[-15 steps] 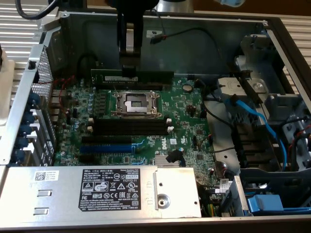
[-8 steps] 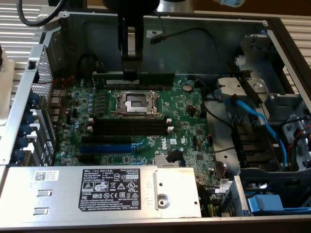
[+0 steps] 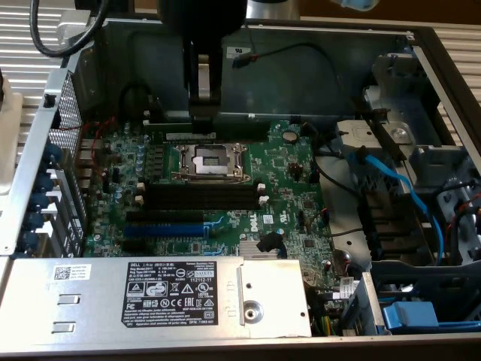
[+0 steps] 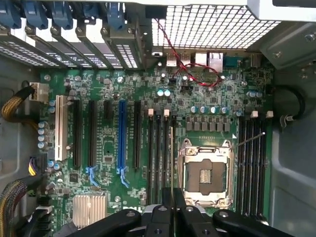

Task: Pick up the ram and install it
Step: 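Insert the ram into the slot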

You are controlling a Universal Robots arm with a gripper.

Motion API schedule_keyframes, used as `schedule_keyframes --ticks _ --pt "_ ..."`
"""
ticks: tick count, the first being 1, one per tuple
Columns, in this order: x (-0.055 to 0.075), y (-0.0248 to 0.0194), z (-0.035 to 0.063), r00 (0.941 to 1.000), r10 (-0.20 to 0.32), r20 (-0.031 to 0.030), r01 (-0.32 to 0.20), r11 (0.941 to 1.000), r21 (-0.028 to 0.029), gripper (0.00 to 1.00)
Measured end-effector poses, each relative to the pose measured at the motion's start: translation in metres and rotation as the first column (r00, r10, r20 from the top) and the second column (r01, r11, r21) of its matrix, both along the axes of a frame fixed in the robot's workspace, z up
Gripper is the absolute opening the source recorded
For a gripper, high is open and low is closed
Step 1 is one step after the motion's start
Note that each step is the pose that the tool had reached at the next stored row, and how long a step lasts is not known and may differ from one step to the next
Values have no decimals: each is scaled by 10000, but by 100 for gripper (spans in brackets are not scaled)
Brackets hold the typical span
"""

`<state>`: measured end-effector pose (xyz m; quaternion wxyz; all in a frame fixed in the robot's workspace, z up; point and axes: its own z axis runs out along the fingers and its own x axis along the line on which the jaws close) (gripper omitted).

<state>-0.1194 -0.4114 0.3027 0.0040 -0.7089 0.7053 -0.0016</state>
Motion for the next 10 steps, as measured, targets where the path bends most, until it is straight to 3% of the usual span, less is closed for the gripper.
schedule_keyframes --ticks 7,10 --pt "0 -13 -41 10000 -2 0 2 10000 -2 12" --pt "-1 -70 -61 10000 -1 1 1 10000 18 12"
